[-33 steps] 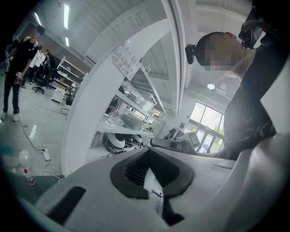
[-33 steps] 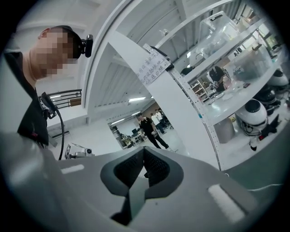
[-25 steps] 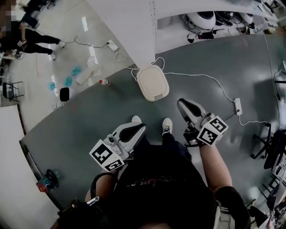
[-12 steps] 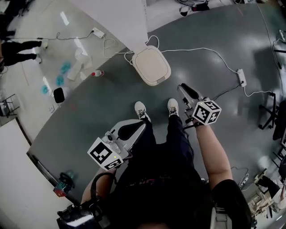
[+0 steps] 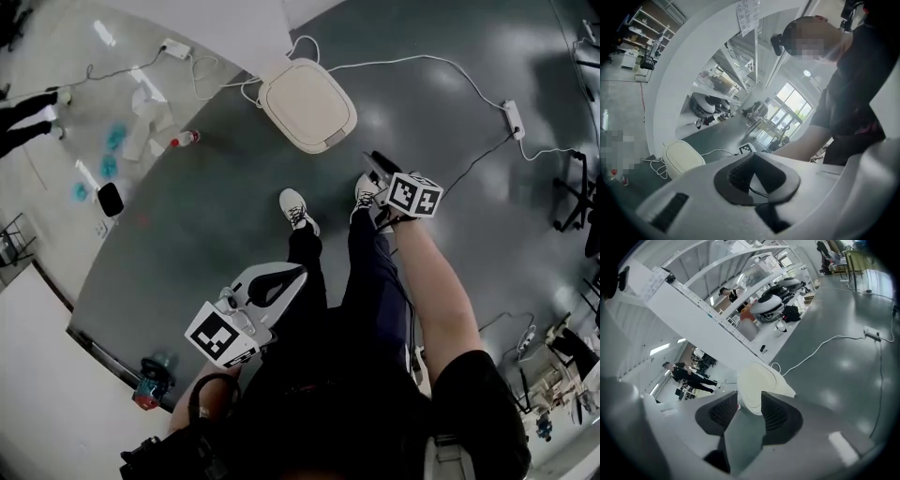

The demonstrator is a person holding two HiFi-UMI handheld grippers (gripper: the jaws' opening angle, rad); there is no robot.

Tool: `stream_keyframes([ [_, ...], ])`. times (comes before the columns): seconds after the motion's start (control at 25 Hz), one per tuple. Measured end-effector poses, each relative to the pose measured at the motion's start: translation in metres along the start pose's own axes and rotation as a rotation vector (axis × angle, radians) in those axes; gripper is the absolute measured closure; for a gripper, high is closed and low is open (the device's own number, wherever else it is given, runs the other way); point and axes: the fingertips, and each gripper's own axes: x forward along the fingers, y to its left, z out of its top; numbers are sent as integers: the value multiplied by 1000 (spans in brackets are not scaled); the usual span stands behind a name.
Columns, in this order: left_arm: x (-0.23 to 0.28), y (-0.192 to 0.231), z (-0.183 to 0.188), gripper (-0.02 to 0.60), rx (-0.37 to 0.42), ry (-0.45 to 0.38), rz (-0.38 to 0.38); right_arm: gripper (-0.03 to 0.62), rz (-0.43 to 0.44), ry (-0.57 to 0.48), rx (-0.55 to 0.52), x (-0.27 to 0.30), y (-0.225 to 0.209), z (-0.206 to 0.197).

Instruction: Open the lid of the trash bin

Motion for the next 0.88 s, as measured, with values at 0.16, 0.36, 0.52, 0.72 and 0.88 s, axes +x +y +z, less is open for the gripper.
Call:
stream_keyframes([
  [0.16,4,10,-14,577,-9,-38,53,414,-47,57,30,38,-35,-23],
  [0.36,17,19,-52,577,-72,-13,69,402,-74,111,41,80,-65,-40],
  [0.52,28,22,-76,577,-109,-6,70,393,-80,141,44,104,-80,-54],
  [0.72,31,33,-98,577,-146,-4,97,375,-111,142,114,128,-101,-65],
  [0.88,28,38,-111,577,-171,-4,118,365,-107,140,131,143,-101,-67],
])
